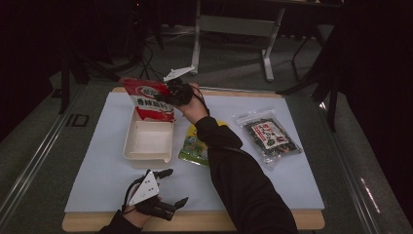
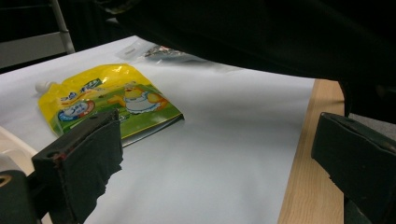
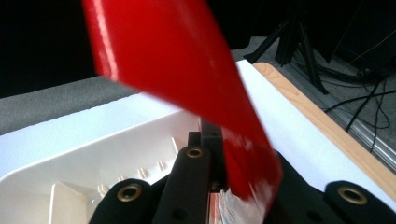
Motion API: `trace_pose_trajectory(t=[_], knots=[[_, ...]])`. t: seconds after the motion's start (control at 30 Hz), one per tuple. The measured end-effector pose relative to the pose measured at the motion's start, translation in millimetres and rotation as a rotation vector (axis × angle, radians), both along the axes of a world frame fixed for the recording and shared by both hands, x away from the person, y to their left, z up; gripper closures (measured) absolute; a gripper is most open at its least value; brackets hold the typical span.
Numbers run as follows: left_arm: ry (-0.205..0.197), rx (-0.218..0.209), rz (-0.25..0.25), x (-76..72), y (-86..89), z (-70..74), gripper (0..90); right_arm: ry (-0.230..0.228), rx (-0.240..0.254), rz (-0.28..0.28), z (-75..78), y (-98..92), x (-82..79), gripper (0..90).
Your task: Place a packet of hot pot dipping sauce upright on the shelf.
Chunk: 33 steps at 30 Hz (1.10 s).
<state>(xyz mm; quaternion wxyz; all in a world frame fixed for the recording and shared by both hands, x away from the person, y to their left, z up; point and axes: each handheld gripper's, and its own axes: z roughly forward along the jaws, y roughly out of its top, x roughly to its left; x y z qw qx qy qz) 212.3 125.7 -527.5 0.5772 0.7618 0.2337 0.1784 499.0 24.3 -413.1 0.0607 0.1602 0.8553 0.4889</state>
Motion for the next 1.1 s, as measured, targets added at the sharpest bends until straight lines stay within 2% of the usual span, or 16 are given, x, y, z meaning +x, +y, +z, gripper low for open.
trace_pose_trajectory(t=[0.13,0.4,0.5,0.6,0.63,0.67,0.7,0.77,0.93,1.0,1.1], knots=[[-0.001,0.005,-0.002,-0.6,-0.8,0.0,3.1,0.022,0.009,-0.017,-8.7,4.8,0.5,90.0],[0.001,0.007,-0.003,-0.2,-0.6,-0.3,3.1,0.025,0.004,-0.024,-10.5,6.5,0.2,90.0],[0.002,0.008,-0.005,-0.3,-1.1,-0.6,3.1,0.054,0.026,-0.044,-13.2,3.4,3.3,90.0],[0.005,0.007,-0.006,-0.3,-1.3,-0.7,3.1,0.054,0.024,-0.047,-14.3,3.1,3.2,89.9],[0.004,0.007,-0.007,-0.4,-1.4,-0.8,3.1,0.056,0.01,-0.053,-16.5,3.7,3.5,89.9],[0.004,0.011,-0.008,-0.5,-1.2,-0.7,3.1,0.065,-0.026,-0.06,-28.0,5.0,5.0,89.7],[0.003,0.013,-0.008,-0.6,-1.3,-0.7,3.1,0.069,-0.029,-0.06,-32.4,5.0,5.4,89.7],[0.004,0.009,-0.01,-0.3,-1.2,-1.0,3.1,0.084,-0.005,-0.06,-35.9,2.3,6.1,88.7],[0.007,0.011,-0.014,0.2,-2.4,-1.5,3.1,0.073,-0.012,-0.057,-31.4,-1.9,5.0,81.2],[0.007,0.021,-0.019,0.2,-3.4,-1.7,3.1,0.064,0.001,-0.061,-23.4,-7.2,2.7,77.0],[0.006,0.024,-0.023,-0.1,-4.9,-2.1,3.1,0.049,-0.01,-0.067,-19.7,-13.2,-0.7,72.9]])
